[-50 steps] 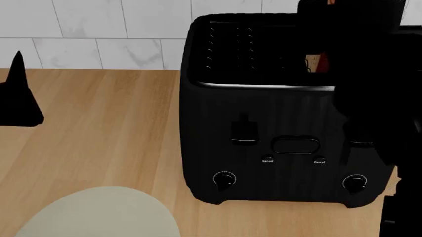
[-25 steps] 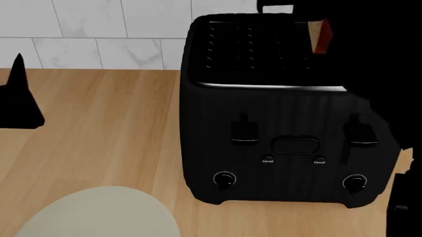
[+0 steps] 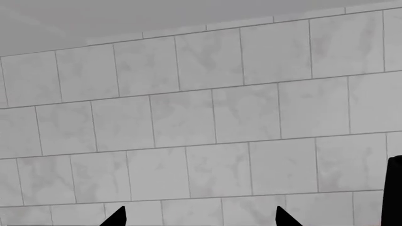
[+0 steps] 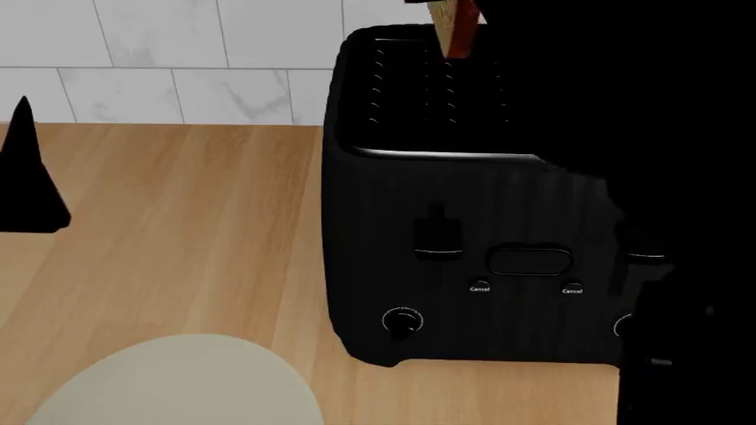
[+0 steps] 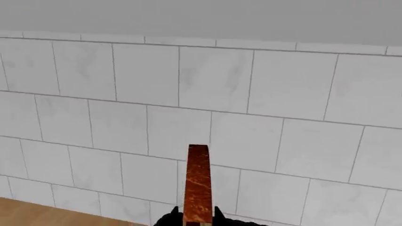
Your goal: Place the toasted item on a plate.
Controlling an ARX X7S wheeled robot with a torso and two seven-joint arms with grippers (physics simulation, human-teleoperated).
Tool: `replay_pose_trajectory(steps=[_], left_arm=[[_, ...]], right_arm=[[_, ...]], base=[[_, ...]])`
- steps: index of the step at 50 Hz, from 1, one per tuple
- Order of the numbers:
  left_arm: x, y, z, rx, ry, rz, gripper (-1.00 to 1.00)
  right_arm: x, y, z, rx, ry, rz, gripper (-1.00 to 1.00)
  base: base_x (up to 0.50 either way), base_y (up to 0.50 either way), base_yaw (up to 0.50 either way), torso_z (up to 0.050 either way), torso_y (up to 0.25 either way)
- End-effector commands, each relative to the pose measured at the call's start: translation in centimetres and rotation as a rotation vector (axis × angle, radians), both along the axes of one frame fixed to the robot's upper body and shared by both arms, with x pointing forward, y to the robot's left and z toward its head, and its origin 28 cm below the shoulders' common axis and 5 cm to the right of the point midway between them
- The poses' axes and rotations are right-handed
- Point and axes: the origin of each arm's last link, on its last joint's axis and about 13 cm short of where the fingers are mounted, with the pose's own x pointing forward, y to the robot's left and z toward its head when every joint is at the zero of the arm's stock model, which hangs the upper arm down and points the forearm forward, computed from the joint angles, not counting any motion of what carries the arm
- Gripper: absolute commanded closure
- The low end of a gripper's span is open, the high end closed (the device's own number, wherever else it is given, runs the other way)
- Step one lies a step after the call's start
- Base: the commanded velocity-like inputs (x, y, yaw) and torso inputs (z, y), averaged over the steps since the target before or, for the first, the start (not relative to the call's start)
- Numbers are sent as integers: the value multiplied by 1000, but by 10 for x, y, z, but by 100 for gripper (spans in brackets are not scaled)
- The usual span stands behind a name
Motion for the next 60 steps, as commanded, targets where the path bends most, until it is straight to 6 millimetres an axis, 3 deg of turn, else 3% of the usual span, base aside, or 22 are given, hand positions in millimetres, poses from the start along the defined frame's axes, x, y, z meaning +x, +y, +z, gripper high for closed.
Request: replay_pose_trajectory(steps=[1, 10, 26, 34, 48, 60], left_arm=[[-2, 1, -1, 1, 0, 7, -100], [-2, 1, -1, 5, 1, 11, -100], [-1, -1, -2, 5, 3, 8, -100], [1, -2, -4, 5, 6, 8, -100], [-6, 8, -2, 12, 1, 39, -100], [-23, 17, -1, 28, 14, 77, -100]], right_arm=[[-16, 24, -3, -10, -3, 127, 100], [-23, 35, -17, 32, 12, 211, 100], [-42, 53, -18, 44, -7, 340, 100], [-56, 63, -29, 88, 28, 408, 100], [-76, 56, -46, 137, 66, 424, 100], [-89, 57, -64, 172, 94, 431, 100]], base=[[0, 0, 0, 0, 0], [0, 0, 0, 0, 0], [0, 0, 0, 0, 0], [0, 0, 0, 0, 0], [0, 0, 0, 0, 0], [0, 0, 0, 0, 0]])
